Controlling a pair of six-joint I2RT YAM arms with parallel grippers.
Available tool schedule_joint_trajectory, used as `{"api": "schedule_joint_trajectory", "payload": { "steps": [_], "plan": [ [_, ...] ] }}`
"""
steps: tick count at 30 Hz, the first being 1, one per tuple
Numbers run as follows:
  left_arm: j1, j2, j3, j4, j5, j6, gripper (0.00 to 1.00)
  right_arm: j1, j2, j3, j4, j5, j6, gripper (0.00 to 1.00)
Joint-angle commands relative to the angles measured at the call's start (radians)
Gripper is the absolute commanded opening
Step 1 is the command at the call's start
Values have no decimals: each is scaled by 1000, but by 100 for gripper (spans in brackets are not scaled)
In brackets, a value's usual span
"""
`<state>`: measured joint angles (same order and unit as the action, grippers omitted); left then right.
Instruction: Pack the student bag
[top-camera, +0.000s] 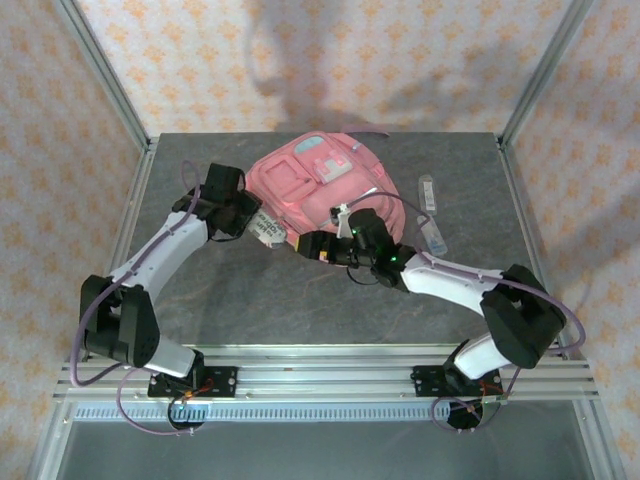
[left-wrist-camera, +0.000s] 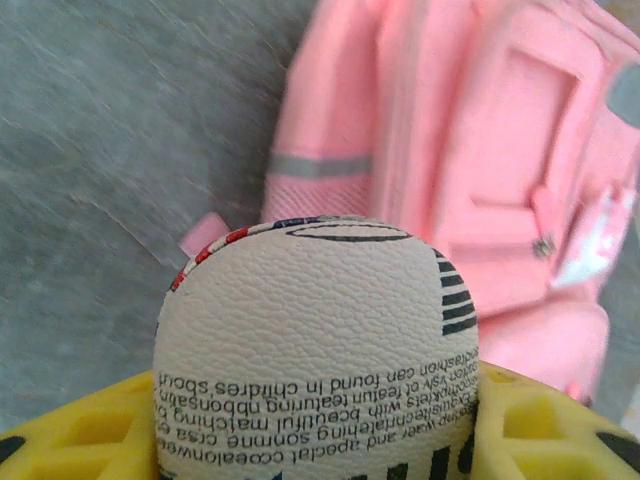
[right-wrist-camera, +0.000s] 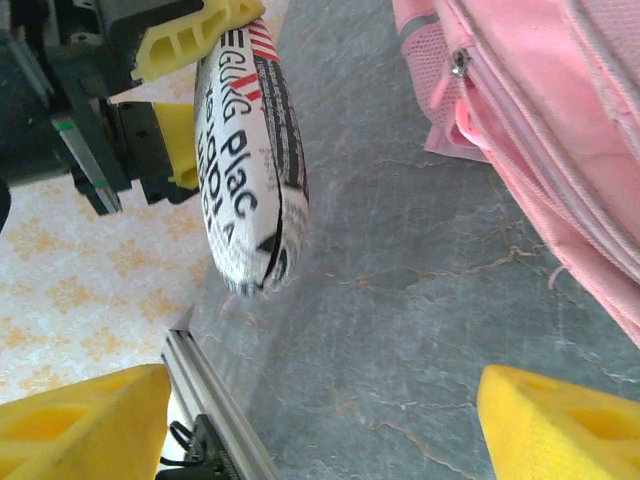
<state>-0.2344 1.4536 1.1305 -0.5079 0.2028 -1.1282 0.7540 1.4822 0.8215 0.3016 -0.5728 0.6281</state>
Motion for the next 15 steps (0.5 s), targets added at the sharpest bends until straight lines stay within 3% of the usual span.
{"api": "schedule_joint_trajectory", "payload": {
  "steps": [1, 8, 15],
  "plan": [
    [-48, -42, 13, 19, 9, -47, 39, 2, 22, 52, 77, -33, 15, 80],
    [-142, -65, 30, 55, 4, -87, 40, 2, 65, 83, 116, -62, 43, 77],
    [-201, -55, 59, 91, 19, -103, 43, 2, 86, 90, 135, -76, 53, 61]
  ]
}}
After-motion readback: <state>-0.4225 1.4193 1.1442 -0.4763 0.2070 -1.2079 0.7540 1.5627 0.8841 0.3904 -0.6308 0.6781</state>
